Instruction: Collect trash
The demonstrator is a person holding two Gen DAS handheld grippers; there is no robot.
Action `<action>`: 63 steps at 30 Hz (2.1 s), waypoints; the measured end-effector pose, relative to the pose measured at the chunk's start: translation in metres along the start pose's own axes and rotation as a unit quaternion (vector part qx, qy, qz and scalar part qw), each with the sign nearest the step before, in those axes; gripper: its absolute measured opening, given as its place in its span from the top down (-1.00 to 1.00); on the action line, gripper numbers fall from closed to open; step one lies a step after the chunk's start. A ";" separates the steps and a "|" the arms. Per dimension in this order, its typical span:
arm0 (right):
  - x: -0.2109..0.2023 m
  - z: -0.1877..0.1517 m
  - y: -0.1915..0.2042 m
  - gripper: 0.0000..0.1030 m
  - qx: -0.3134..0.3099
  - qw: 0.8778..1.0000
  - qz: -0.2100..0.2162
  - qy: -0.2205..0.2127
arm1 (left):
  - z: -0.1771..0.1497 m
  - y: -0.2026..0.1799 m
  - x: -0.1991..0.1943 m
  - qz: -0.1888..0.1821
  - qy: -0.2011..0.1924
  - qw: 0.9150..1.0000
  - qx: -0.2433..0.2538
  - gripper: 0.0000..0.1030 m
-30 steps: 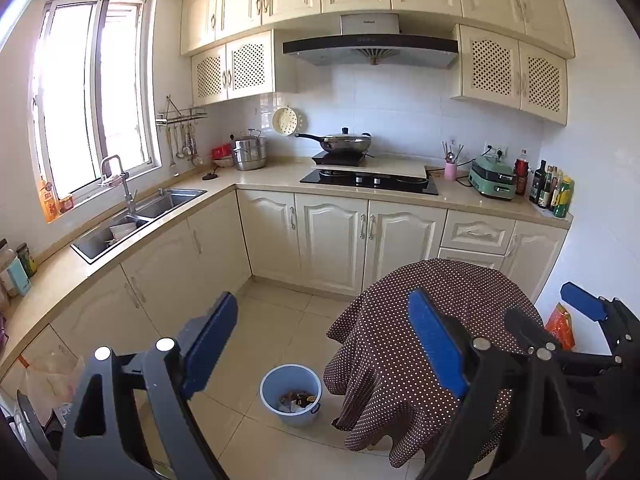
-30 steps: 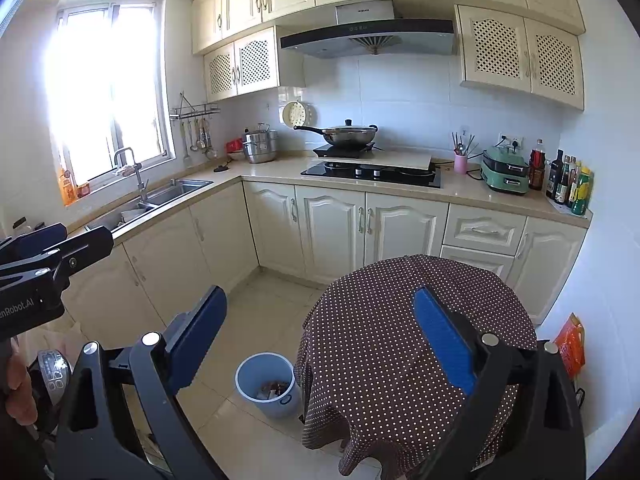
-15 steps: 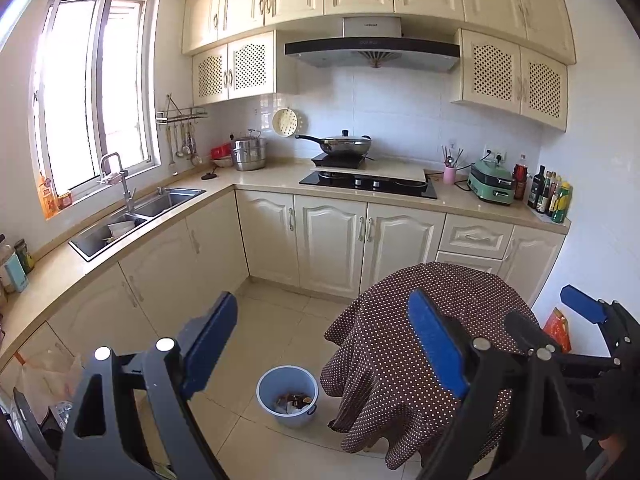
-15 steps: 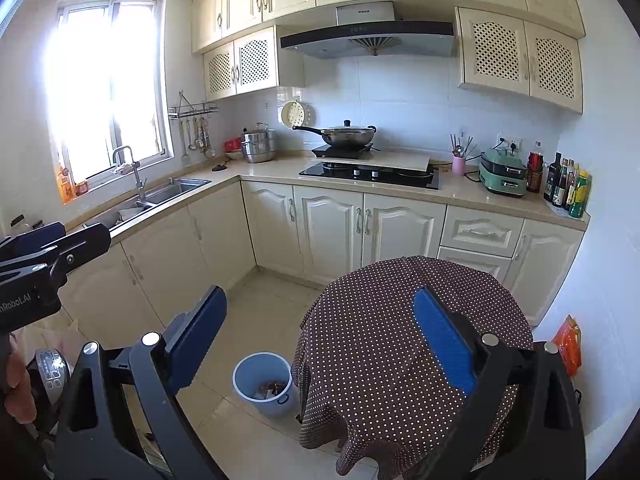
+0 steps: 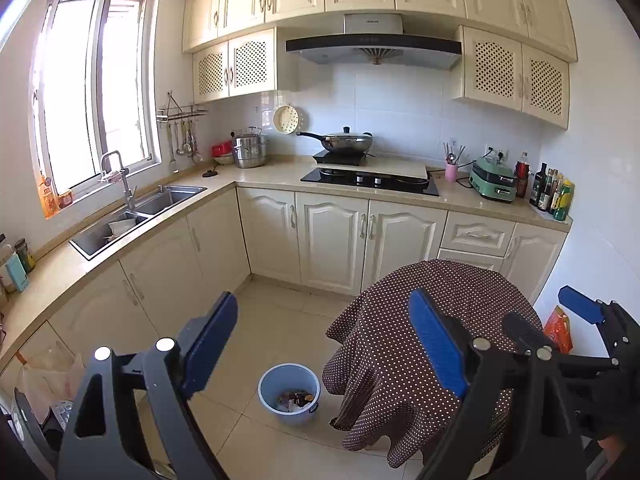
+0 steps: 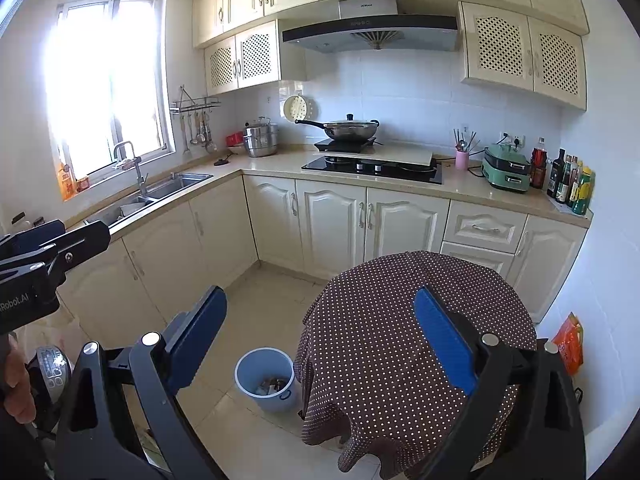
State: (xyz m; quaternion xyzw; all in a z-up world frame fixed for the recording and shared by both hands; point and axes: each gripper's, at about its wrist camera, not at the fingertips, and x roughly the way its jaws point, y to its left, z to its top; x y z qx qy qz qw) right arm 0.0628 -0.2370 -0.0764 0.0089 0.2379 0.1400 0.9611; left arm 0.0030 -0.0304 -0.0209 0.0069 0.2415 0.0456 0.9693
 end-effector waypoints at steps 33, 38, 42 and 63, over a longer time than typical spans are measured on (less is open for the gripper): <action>0.018 -0.003 0.014 -0.78 0.009 1.000 -0.011 0.023 | -0.007 0.018 0.029 -0.006 0.030 1.000 0.003 -0.66; 0.022 -0.003 0.023 -0.78 0.016 0.999 -0.016 0.030 | -0.009 0.026 0.036 -0.010 0.039 0.999 0.005 -0.66; 0.028 -0.006 0.027 -0.78 0.021 0.999 -0.017 0.038 | -0.011 0.031 0.043 -0.009 0.049 0.999 0.007 -0.66; 0.184 -0.010 -0.077 -0.78 0.045 0.989 -0.015 0.137 | 0.002 -0.008 0.202 0.044 0.165 0.985 -0.008 -0.66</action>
